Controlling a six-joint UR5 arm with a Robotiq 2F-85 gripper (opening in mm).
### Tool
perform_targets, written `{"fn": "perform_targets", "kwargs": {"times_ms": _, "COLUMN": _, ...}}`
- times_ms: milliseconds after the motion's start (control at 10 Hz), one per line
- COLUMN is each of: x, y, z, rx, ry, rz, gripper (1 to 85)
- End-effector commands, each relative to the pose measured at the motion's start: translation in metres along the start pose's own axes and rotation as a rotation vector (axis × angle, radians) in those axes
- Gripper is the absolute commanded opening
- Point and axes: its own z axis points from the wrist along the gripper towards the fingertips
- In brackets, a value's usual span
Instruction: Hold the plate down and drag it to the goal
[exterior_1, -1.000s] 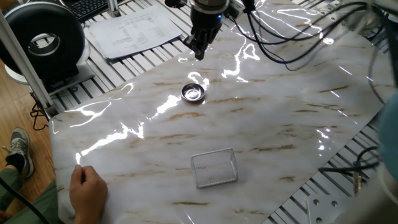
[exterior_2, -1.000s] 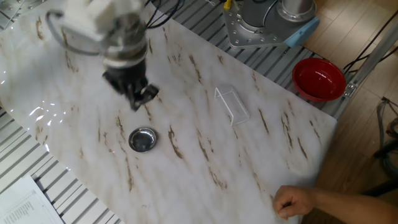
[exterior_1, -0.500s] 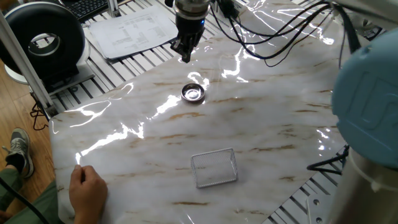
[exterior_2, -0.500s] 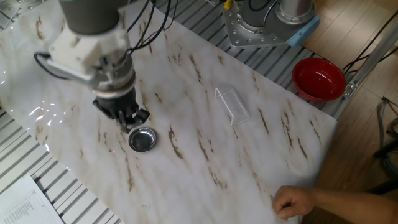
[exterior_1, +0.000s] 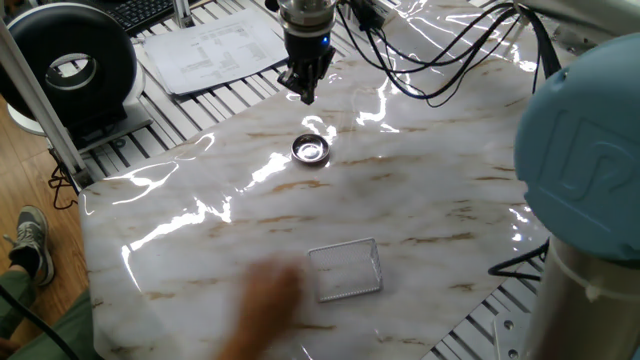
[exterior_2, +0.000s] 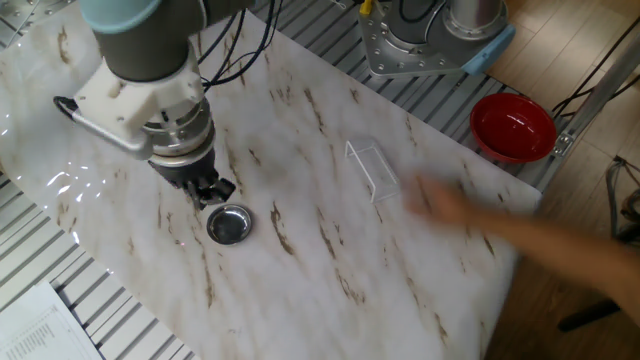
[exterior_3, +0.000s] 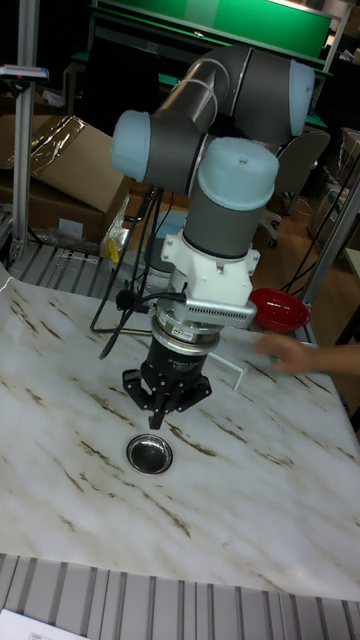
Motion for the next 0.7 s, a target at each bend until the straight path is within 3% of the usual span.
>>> {"fn": "perform_targets", "kwargs": {"times_ms": 0, "x": -0.020, "y": -0.013, "z": 0.030, "rx": -0.027, "ry": -0.001, "rz": -0.055, "gripper": 1.3}}
{"fn": "perform_targets", "kwargs": {"times_ms": 200, "x": -0.036, "y": -0.011, "z": 0.064, "rx": -0.078, "ry": -0.001, "rz": -0.052, "gripper": 1.3}}
{"fn": "perform_targets", "kwargs": {"times_ms": 600, "x": -0.040, "y": -0.009, "z": 0.087, "rx": -0.074, "ry": -0.014, "rz": -0.049, "gripper": 1.3}}
